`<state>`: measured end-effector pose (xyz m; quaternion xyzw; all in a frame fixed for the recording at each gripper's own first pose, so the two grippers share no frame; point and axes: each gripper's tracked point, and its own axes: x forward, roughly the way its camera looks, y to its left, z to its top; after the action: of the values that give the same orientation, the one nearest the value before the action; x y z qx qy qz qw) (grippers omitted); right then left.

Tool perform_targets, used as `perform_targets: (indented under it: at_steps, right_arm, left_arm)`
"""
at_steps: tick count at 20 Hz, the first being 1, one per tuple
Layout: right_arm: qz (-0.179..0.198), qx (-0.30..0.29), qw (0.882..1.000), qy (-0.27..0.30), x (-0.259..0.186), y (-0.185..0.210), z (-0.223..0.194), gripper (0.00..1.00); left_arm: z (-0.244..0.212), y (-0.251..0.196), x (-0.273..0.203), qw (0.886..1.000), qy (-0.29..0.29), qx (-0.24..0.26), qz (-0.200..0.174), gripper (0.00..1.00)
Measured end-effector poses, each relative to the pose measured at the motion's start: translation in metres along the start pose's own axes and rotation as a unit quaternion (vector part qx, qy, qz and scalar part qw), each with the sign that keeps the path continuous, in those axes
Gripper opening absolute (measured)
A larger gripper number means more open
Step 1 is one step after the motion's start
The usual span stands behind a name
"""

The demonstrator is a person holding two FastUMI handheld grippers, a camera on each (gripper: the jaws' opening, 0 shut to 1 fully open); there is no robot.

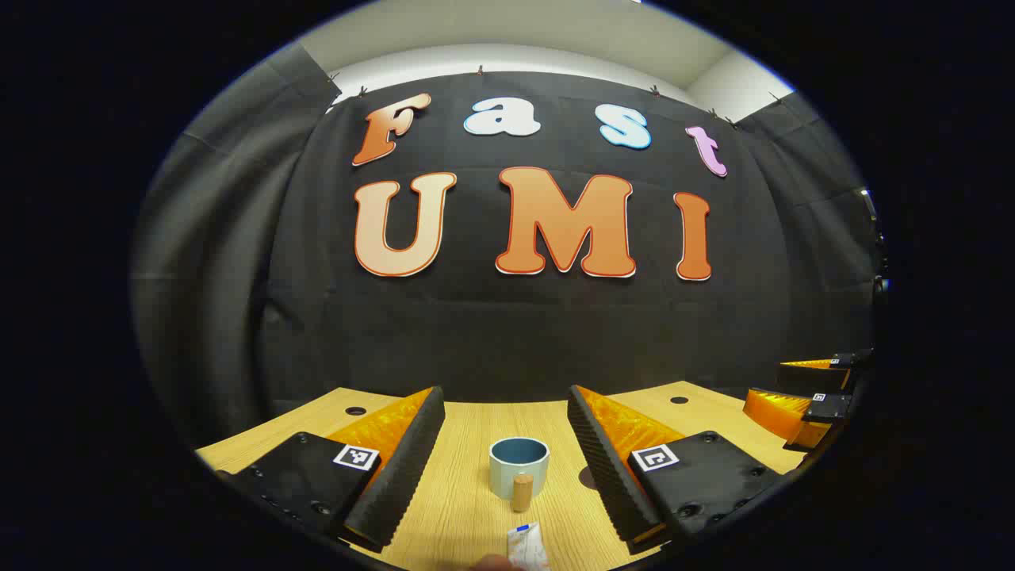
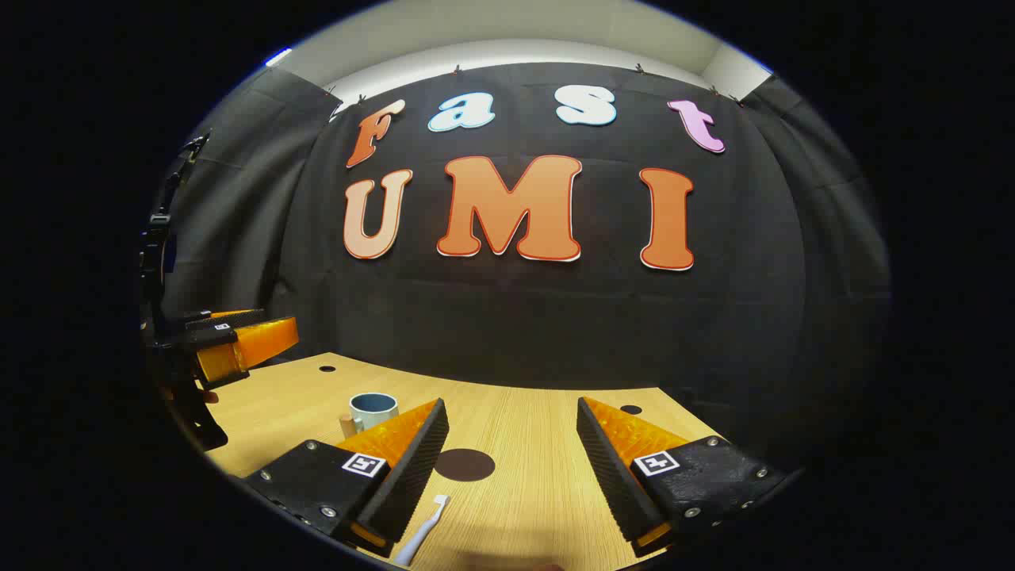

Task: Put the toothbrush and toothpaste on the desktop into the cup, then pick up the cup and place it on the coaster on the desktop.

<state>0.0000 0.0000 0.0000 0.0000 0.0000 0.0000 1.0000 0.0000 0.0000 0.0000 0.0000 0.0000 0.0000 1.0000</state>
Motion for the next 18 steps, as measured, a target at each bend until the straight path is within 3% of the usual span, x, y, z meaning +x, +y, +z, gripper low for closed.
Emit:
perform_targets:
  at_steps: [12,18]
  right_arm:
    - [0.007,0.016,1.000,0.022,0.004,-0.004,-0.012,0.98]
    - [0.011,0.024,0.999,0.047,0.006,-0.003,-0.023,0.98]
  left_arm:
    - [-0.009,-0.010,0.006,1.000,0.010,0.003,-0.006,0.98]
    - [-0.029,-0.016,0.009,0.999,0.044,0.008,-0.019,1.00]
